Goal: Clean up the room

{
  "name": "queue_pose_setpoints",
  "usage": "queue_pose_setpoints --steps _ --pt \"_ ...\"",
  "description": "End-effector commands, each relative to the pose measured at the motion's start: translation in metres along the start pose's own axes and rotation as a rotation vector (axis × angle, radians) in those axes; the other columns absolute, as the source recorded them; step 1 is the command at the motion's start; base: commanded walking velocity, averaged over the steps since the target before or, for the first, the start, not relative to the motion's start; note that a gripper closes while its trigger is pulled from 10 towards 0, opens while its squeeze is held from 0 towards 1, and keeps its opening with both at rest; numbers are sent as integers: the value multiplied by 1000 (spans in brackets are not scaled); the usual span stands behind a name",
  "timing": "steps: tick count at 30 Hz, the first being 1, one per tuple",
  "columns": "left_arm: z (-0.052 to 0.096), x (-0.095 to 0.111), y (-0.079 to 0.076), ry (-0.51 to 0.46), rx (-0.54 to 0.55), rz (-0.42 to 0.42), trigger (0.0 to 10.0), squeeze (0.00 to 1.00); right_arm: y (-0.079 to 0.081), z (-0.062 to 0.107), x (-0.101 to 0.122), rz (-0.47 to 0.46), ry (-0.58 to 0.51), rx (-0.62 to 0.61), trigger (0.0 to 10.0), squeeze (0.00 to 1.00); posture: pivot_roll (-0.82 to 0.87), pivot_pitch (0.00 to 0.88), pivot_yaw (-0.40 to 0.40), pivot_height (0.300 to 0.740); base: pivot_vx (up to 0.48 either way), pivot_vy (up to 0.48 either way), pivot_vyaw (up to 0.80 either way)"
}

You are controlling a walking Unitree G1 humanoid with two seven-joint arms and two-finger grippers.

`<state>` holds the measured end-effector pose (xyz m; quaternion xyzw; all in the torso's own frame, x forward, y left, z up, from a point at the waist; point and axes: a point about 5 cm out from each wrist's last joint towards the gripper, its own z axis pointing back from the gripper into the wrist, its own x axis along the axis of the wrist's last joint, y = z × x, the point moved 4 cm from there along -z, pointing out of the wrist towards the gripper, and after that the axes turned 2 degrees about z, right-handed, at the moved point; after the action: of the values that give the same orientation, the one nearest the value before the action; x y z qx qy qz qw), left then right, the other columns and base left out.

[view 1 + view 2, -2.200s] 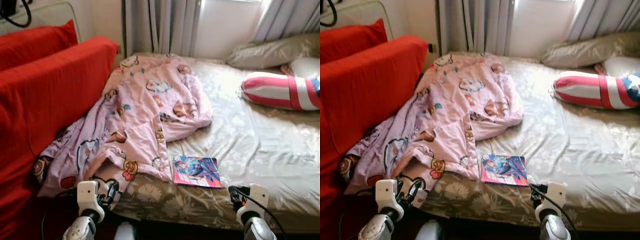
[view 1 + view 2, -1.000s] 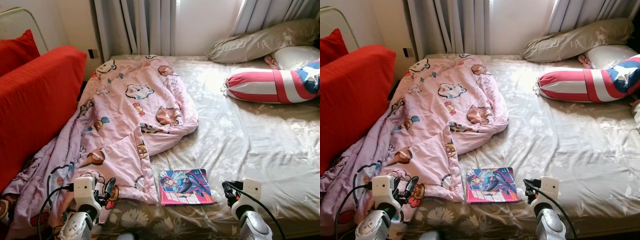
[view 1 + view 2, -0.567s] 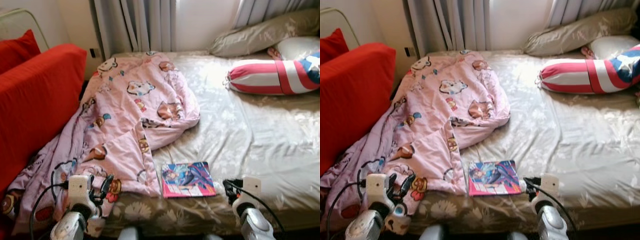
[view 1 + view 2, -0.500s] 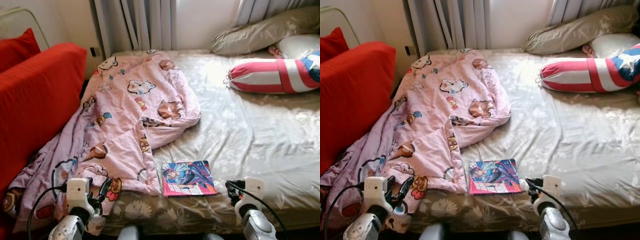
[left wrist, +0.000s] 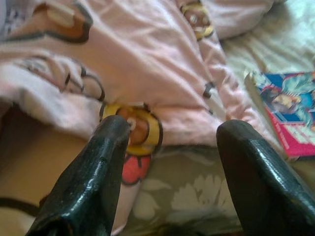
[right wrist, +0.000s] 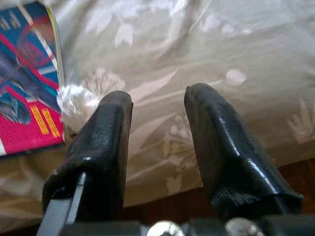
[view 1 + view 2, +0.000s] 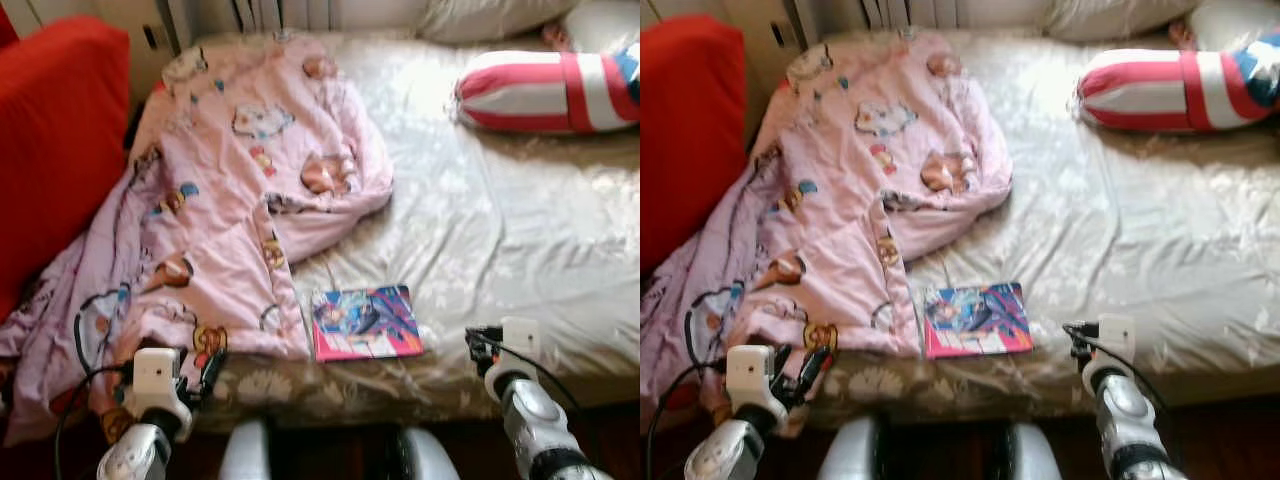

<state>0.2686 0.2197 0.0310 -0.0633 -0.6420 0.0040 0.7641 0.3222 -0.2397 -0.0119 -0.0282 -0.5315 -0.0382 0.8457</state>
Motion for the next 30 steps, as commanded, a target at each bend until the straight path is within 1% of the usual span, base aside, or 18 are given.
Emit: queue_pose_setpoints --steps 1,2,3,4,5,6,7,8,11,14,16,17,19,21,23,24,27,30 --pt "5 -4 0 19 12 22 10000 0 3 0 -4 36 23 15 10000 0 212 311 2 617 0 0 0" --pt "7 -3 0 19 11 23 10000 0 4 0 -4 59 32 24 10000 0 214 314 5 617 0 0 0" --pt "7 -3 0 19 11 23 10000 0 4 0 -4 59 32 24 10000 0 214 314 5 617 0 0 0" --pt "9 -3 0 24 8 21 10000 0 5 -2 -5 154 68 42 10000 0 222 326 16 617 0 0 0" --pt "9 -3 0 24 8 21 10000 0 5 -2 -5 154 68 42 10000 0 222 326 16 617 0 0 0" --pt "15 -3 0 40 2 14 10000 0 8 -5 2 385 98 106 10000 0 232 344 30 617 0 0 0" --pt "15 -3 0 40 2 14 10000 0 8 -5 2 385 98 106 10000 0 232 344 30 617 0 0 0" --pt "20 -3 1 51 1 7 10000 0 13 -8 8 551 109 178 10000 0 240 348 36 617 0 0 0" --pt "24 -2 5 59 8 1 10000 0 17 -10 13 628 123 228 10000 0 244 355 42 617 0 0 0" --pt "28 1 7 67 17 -3 10000 0 16 -14 26 703 120 236 10000 0 258 364 50 617 0 0 0" --pt "30 2 8 72 19 -6 10000 0 18 -16 35 686 107 246 10000 0 266 370 56 617 0 0 0" --pt "32 3 9 79 21 -8 10000 0 20 -17 44 683 85 258 10000 0 270 371 63 617 0 0 0" --pt "34 3 9 88 22 -11 10000 0 22 -18 49 693 87 283 10000 1000 273 372 67 617 0 0 0" --pt "35 3 10 96 23 -13 10000 0 23 -18 50 735 96 311 10000 1000 274 374 72 617 0 0 0" --pt "36 4 11 103 23 -15 10000 0 23 -17 49 817 119 355 10000 1000 277 379 75 617 0 0 0" --pt "37 4 11 105 23 -15 10000 0 22 -16 49 839 128 366 10000 1000 277 379 75 617 0 0 0" --pt "39 5 13 114 25 -19 10000 0 16 -16 57 810 145 393 10000 1000 286 382 82 617 0 0 0" --pt "41 6 15 119 31 -21 10000 0 12 -12 53 868 192 460 10000 1000 285 387 84 617 0 0 0"
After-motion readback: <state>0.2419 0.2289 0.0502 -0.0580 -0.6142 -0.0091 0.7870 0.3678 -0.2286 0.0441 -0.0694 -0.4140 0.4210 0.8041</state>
